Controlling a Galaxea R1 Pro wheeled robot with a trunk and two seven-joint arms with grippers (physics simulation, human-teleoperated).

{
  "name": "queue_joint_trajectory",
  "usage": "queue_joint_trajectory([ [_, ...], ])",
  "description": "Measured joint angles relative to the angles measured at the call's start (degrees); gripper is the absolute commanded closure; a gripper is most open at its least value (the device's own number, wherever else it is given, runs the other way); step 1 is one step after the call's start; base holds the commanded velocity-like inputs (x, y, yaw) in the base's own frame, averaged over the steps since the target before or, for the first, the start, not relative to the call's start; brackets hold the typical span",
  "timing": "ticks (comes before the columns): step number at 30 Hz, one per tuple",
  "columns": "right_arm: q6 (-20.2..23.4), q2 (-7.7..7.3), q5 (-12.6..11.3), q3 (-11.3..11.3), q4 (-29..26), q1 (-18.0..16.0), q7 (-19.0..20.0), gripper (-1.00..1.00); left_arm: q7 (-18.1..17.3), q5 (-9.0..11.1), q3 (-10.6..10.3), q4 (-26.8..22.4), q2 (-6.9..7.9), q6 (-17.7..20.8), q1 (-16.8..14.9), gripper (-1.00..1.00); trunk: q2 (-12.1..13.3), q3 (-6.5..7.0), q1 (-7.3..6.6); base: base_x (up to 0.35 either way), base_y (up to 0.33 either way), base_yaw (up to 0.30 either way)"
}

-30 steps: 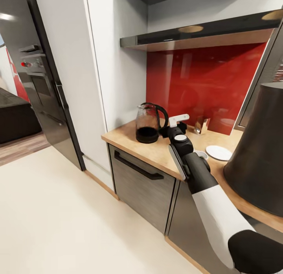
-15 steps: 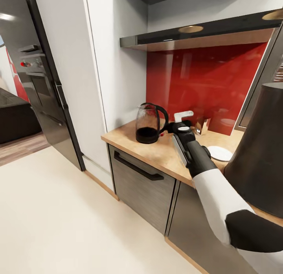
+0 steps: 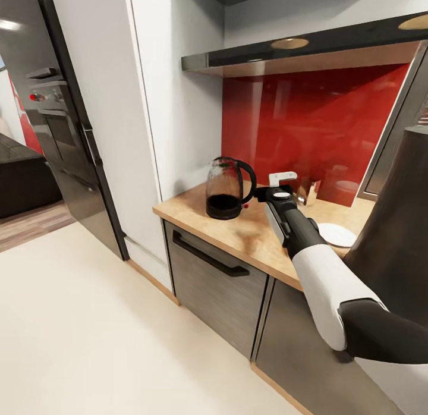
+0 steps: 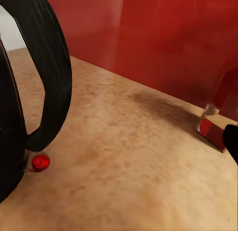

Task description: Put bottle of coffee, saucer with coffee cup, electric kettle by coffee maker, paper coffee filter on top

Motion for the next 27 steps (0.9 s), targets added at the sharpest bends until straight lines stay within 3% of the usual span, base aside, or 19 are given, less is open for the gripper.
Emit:
queue_joint_trajectory([
  [27,-0.1,0.12,-0.1,0.0,-0.3,0.0,0.0,-1.00,0.0,0.0,0.0,0.0,0.00,0.0,0.0,-1.00,0.0,0.00,0.01,0.058,0.030,0.000],
])
